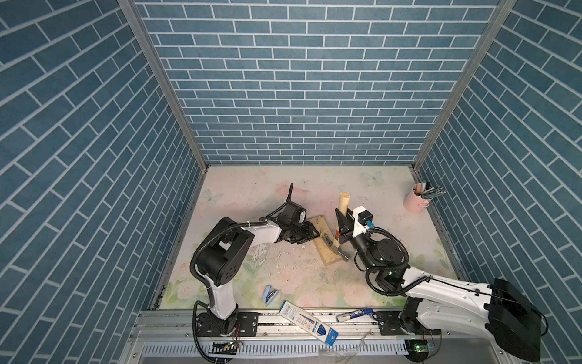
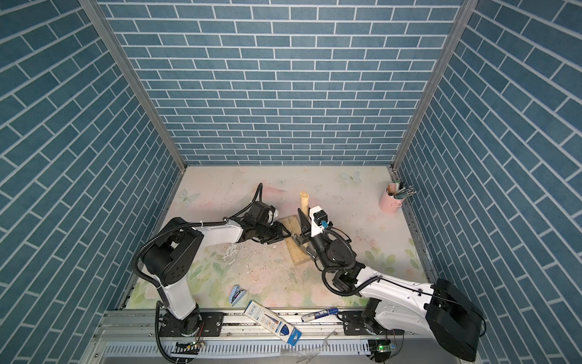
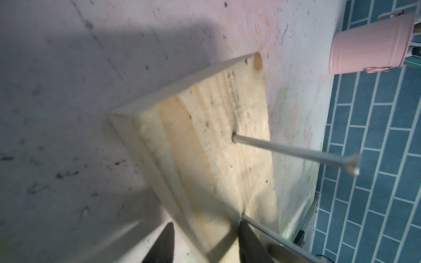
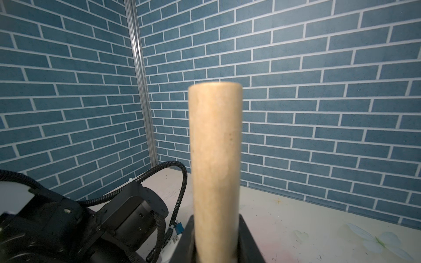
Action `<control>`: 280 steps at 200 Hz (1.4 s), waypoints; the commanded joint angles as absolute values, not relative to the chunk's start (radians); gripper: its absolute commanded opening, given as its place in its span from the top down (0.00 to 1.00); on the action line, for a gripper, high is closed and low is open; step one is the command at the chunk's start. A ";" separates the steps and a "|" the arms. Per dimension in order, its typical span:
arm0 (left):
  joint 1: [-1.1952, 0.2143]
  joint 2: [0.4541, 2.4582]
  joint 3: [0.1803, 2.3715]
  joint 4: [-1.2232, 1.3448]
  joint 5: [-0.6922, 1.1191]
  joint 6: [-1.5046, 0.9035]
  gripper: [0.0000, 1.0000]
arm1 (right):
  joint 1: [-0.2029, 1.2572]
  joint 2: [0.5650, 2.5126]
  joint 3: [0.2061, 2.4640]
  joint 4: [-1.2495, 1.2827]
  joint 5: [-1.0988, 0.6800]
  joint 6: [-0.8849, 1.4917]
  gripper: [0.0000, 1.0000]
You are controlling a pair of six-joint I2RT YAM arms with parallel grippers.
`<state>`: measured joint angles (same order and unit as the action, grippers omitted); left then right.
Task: Use a claw hammer to pull out a nail
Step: Remove the nail from the mounting plate.
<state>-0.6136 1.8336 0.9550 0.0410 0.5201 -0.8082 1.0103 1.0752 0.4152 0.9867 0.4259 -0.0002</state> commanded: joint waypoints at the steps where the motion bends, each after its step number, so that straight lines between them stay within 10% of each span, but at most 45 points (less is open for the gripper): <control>1: -0.632 1.914 0.911 -0.141 0.462 -0.794 0.54 | 1.022 1.085 0.399 1.005 0.401 -0.025 1.00; 280: -0.632 1.934 0.908 -0.149 0.457 -0.809 0.55 | 1.023 0.983 0.387 1.071 0.380 -0.100 1.00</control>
